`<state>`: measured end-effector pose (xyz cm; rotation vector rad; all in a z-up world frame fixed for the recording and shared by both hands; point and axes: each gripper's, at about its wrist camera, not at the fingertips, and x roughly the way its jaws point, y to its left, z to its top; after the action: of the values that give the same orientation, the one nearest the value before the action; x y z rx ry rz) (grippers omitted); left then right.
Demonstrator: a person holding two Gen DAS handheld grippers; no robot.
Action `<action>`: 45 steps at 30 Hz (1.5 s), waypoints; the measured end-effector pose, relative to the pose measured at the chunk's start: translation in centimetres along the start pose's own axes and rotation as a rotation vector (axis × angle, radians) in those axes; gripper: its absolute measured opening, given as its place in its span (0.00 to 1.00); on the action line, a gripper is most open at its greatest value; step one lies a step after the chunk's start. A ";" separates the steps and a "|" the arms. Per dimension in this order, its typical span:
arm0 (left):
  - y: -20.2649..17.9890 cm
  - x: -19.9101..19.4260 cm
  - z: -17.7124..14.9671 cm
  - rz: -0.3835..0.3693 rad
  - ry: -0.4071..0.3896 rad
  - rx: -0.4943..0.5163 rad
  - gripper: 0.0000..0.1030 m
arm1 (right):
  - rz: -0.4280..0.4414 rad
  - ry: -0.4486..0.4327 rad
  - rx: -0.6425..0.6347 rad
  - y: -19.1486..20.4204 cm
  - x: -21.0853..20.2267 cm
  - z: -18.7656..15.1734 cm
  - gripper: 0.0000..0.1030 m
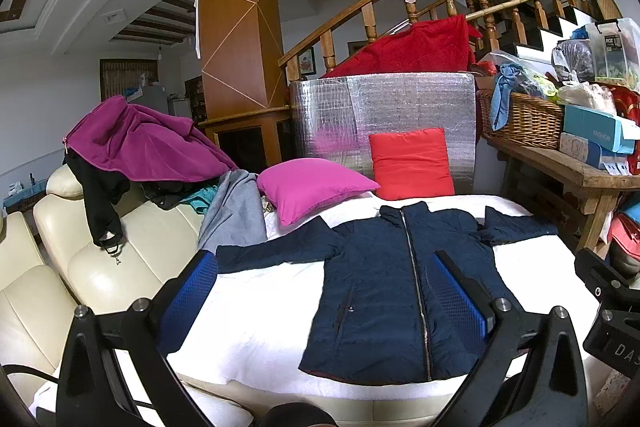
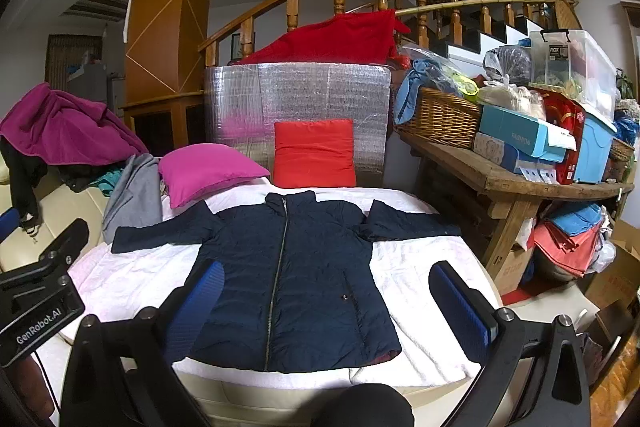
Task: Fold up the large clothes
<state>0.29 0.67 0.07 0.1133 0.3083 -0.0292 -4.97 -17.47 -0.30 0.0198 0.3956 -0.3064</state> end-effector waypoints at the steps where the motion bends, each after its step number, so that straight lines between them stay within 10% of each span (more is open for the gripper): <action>1: 0.0 0.0 0.0 0.000 0.000 0.001 1.00 | 0.000 0.000 -0.001 0.0 0.0 -0.1 1.00; 27: 0.1 1.9 0.2 0.016 0.032 -0.006 1.00 | 0.008 0.023 -0.001 -0.2 1.6 0.1 1.00; 45: -2.4 13.3 0.1 0.021 0.183 -0.016 1.00 | -0.008 0.082 -0.029 -0.5 13.0 2.2 1.00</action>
<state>12.89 -1.84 -4.13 0.1035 0.4899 0.0047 7.13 -21.88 -3.26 0.0026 0.4813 -0.3080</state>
